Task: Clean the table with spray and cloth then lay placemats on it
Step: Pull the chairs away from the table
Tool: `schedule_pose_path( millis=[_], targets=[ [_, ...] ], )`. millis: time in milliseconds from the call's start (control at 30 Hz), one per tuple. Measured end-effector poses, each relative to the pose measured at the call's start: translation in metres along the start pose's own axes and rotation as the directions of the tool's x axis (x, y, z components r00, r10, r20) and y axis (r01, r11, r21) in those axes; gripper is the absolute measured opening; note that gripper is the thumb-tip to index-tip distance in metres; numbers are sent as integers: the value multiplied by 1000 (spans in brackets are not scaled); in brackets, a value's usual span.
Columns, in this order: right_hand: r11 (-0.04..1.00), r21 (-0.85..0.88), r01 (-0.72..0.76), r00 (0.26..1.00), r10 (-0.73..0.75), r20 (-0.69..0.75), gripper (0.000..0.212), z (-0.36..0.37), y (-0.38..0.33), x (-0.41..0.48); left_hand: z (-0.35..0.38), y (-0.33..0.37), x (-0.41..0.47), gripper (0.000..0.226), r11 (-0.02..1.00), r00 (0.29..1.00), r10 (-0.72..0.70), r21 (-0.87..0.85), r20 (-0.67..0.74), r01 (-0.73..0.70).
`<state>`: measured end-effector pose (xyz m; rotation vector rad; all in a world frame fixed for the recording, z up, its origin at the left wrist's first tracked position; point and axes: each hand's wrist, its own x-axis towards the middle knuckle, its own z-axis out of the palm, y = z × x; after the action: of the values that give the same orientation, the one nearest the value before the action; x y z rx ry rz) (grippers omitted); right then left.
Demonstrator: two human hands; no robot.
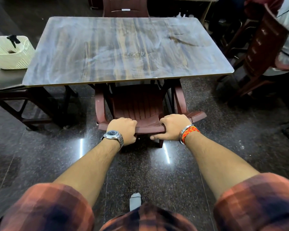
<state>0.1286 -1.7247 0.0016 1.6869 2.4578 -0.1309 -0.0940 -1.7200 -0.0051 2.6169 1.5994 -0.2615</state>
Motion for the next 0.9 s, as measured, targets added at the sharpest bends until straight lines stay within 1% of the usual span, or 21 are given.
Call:
schedule_pose_path(
  millis=[67, 100, 200, 233, 267, 300, 333, 367, 433, 500, 533, 600, 667, 733, 800, 900],
  targets=[
    [999, 49, -3, 999, 0, 51, 93, -7, 1, 0, 1, -4, 0, 29, 1000, 1000, 13, -21, -7, -13],
    [995, 96, -30, 995, 21, 93, 95, -12, 2, 3, 0, -6, -1, 33, 999, 1000, 24, -35, -8, -24],
    [953, 242, -181, 966, 127, 223, 102, -18, 6, 20, -5, -12, -2, 53, 996, 998, 37, -86, 58, -32],
    [936, 271, -225, 957, 160, 242, 104, -20, 8, 30, -8, -16, -1, 63, 992, 993, 34, -127, 113, -20],
    [923, 285, -259, 948, 188, 256, 102, -20, 9, 40, -13, -23, 0, 74, 979, 980, 27, -202, 196, 13],
    [921, 286, -266, 947, 193, 257, 96, -19, 10, 53, -19, -31, 2, 85, 951, 959, 21, -301, 282, 68],
    [925, 280, -257, 950, 188, 251, 86, -18, 8, 68, -23, -40, 3, 94, 910, 942, 15, -396, 335, 126],
    [929, 282, -241, 955, 176, 237, 76, -15, 5, 81, -26, -48, 5, 99, 863, 941, -9, -473, 339, 178],
    [935, 303, -185, 970, 125, 208, 60, -15, -8, 112, -28, -69, 8, 94, 789, 948, -152, -544, 280, 287],
    [936, 331, -116, 985, 65, 162, 51, -20, -28, 138, -24, -95, 11, 81, 772, 927, -296, -513, 232, 375],
    [936, 343, -82, 989, 35, 143, 49, -22, -38, 148, -21, -107, 12, 77, 780, 912, -338, -474, 231, 409],
    [935, 355, 3, 995, -39, 93, 51, -30, -58, 173, -15, -133, 13, 74, 772, 869, -440, -399, 226, 495],
    [931, 355, 81, 994, -101, 38, 54, -37, -79, 196, -11, -152, 7, 70, 734, 822, -539, -377, 185, 566],
    [919, 367, 144, 989, -149, -13, 56, -39, -101, 215, -9, -164, -3, 69, 719, 794, -594, -358, 128, 595],
    [902, 378, 210, 977, -211, -40, 64, -41, -126, 232, -5, -178, -13, 71, 699, 762, -642, -347, 83, 626],
    [884, 348, 313, 949, -303, -86, 74, -46, -168, 254, 3, -210, -28, 77, 634, 699, -711, -359, 78, 685]
  ],
)
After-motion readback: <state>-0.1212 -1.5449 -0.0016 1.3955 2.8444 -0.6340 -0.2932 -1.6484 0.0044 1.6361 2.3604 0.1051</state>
